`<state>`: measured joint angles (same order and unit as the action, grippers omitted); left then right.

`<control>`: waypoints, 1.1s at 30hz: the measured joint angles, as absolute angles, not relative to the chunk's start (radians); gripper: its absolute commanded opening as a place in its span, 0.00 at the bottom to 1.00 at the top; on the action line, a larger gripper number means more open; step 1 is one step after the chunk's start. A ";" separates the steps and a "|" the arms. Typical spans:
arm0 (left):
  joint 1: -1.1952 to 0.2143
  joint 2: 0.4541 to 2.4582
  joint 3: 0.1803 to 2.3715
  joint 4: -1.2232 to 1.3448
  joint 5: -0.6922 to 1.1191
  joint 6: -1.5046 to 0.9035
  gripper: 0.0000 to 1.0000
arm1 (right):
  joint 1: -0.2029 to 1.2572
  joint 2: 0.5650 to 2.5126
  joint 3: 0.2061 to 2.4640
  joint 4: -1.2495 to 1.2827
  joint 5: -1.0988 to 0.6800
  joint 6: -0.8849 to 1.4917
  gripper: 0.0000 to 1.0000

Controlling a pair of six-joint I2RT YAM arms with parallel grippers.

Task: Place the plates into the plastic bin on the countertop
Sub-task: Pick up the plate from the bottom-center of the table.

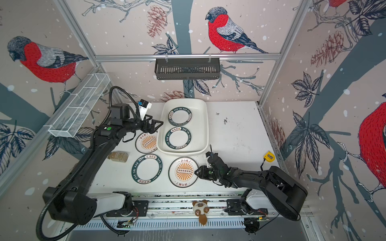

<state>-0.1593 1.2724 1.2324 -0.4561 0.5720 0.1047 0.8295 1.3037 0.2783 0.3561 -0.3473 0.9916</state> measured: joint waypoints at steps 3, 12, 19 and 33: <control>-0.159 1.271 1.231 -0.456 0.572 0.105 0.94 | 0.830 1.319 0.277 0.376 -0.347 0.995 0.34; -0.159 1.270 1.231 -0.456 0.574 0.104 0.94 | 0.831 1.317 0.242 0.430 -0.340 1.028 0.28; -0.159 1.268 1.227 -0.455 0.575 0.104 0.94 | 0.831 1.321 0.206 0.501 -0.339 1.071 0.28; -0.159 1.261 1.222 -0.455 0.576 0.104 0.94 | 0.832 1.350 0.173 0.598 -0.339 1.123 0.22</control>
<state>-0.1593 1.2610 1.2217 -0.4553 0.5762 0.1040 0.8318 1.3502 0.1726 0.5983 -0.3389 1.1229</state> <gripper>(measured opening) 0.944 0.227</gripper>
